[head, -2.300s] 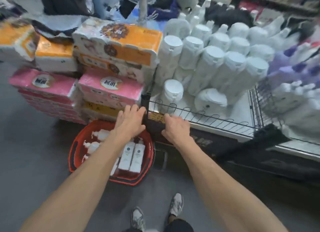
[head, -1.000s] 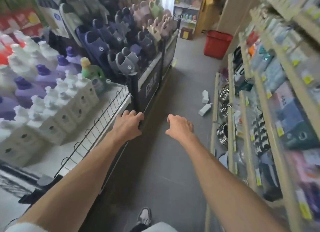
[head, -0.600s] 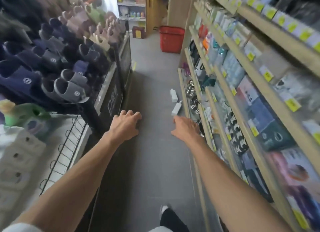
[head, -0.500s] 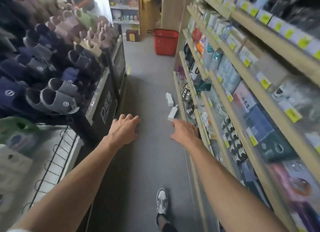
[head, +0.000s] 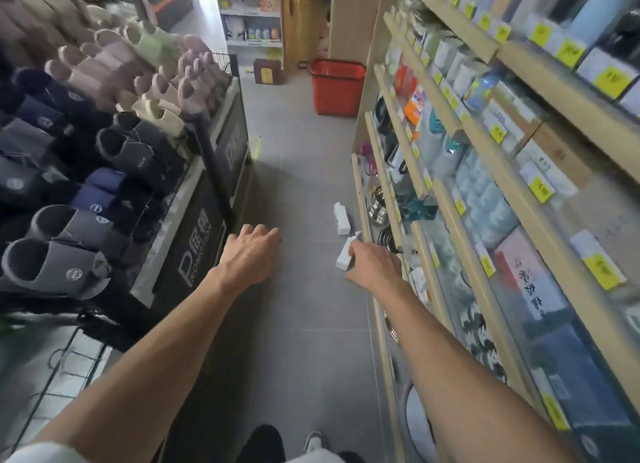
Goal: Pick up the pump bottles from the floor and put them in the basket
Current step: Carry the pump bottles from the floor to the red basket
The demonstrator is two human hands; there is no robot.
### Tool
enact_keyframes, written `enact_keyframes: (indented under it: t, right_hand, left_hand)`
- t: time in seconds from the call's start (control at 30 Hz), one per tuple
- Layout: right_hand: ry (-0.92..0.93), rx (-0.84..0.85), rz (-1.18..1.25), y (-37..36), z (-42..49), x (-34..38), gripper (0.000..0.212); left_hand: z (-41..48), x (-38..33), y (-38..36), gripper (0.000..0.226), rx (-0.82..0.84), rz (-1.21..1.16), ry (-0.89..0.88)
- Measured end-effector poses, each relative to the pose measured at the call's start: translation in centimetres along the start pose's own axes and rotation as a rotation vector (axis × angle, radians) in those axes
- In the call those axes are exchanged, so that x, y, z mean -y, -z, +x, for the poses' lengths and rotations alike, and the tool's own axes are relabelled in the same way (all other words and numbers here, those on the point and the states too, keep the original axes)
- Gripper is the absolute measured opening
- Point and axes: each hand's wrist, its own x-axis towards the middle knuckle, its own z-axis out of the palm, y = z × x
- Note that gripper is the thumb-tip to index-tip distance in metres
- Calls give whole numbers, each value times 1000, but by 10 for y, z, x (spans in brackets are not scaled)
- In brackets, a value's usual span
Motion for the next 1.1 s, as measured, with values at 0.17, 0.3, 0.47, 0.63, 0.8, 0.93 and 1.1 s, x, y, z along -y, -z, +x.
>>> enact_keyframes:
  t: [0.17, 0.3, 0.47, 0.63, 0.8, 0.93, 1.1]
  right_hand:
    - [8, 41, -4, -1, 78, 2, 36]
    - [-16, 53, 9, 3, 131, 7, 37]
    - [-97, 32, 30, 18, 212, 10, 35]
    - [-200, 22, 97, 36, 287, 8, 38]
    - [-266, 19, 114, 52, 351, -11, 39]
    - [-289, -1, 87, 58, 407, -33, 35]
    - [-276, 13, 66, 74, 478, -54, 32]
  left_hand:
    - [76, 19, -3, 54, 46, -3, 4]
    - [136, 36, -1, 53, 54, 4, -13]
    - [233, 63, 20, 59, 53, -6, -70]
    - [333, 81, 41, 61, 69, 4, -126]
    - [422, 73, 51, 60, 83, 10, -199]
    - [490, 57, 51, 60, 107, 12, -245]
    - [560, 43, 56, 60, 116, 20, -250]
